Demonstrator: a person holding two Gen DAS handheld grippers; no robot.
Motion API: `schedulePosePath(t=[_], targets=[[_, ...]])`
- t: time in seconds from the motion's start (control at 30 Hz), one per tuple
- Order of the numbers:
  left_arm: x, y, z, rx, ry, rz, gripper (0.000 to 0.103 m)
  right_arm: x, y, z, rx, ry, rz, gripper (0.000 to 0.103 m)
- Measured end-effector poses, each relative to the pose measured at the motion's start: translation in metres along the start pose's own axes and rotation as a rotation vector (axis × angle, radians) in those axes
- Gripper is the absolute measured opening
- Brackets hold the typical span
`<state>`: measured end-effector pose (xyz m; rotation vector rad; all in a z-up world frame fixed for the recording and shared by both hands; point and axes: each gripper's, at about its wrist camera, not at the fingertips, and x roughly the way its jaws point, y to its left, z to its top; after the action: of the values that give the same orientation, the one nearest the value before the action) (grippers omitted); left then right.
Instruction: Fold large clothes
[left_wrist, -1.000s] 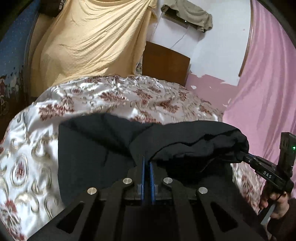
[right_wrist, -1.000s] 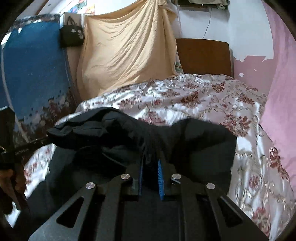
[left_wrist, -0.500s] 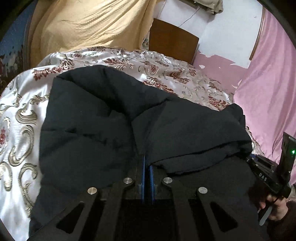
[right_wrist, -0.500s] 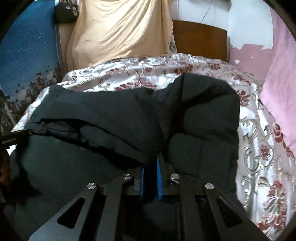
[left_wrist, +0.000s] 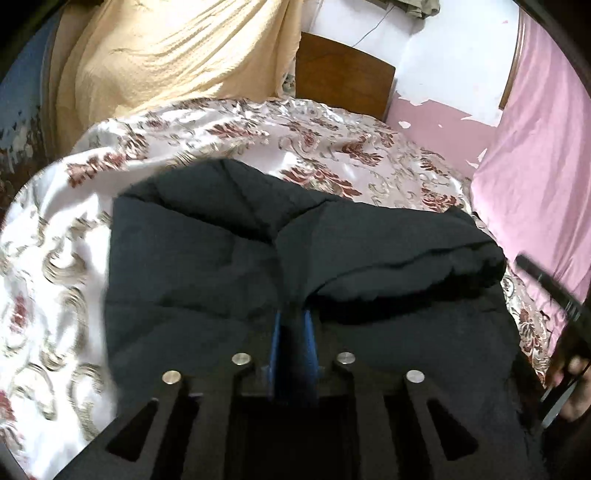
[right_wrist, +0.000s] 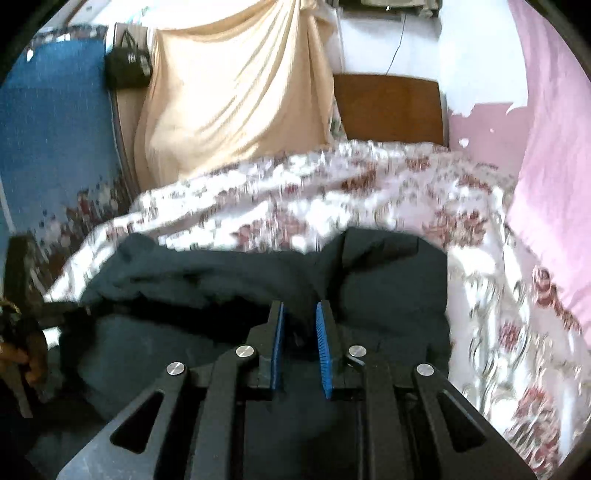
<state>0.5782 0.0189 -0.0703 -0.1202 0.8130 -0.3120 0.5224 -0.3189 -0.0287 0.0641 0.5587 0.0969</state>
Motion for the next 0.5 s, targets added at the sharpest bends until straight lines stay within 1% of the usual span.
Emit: schedulePosePath(t=[0.07,0.13,0.17,0.23,0.27,0.3,0.33,0.37,0.4,0.47,0.5], targets=[[-0.009,0.004,0.005,0.019,-0.015,-0.002,0.015,-0.001,-0.002,0.019,0.015,-0.026,0.020,0.016],[-0.023,0.011,0.014,0.019,-0.075,-0.013,0.016,0.009,-0.001,0.043,0.039,-0.038,0.038,0.016],[-0.027,0.014,0.020,0.011,-0.107,-0.015,0.019,0.023,0.001,0.054,0.033,-0.011,0.049,0.016],[-0.028,0.014,0.041,-0.023,-0.151,-0.013,0.035,0.052,0.008,0.068,0.020,0.048,0.071,0.016],[-0.025,0.012,0.050,-0.035,-0.154,-0.019,0.038,0.070,0.012,0.072,0.013,0.091,0.079,0.016],[-0.020,0.009,0.060,-0.045,-0.154,-0.032,0.047,0.090,0.017,0.074,0.007,0.154,0.089,0.016],[-0.011,0.002,0.071,-0.050,-0.143,-0.049,0.060,0.101,0.020,0.073,0.002,0.184,0.091,0.016],[-0.003,-0.002,0.078,-0.050,-0.129,-0.058,0.063,0.108,0.026,0.066,-0.018,0.199,0.091,0.016],[0.005,-0.008,0.083,-0.046,-0.112,-0.076,0.063,0.108,0.031,0.060,-0.033,0.195,0.093,0.016],[0.021,-0.019,0.085,-0.022,-0.062,-0.120,0.063,0.103,0.038,0.043,-0.063,0.188,0.115,0.016],[0.027,-0.024,0.083,-0.003,-0.038,-0.129,0.063,0.101,0.040,0.036,-0.080,0.193,0.123,0.016]])
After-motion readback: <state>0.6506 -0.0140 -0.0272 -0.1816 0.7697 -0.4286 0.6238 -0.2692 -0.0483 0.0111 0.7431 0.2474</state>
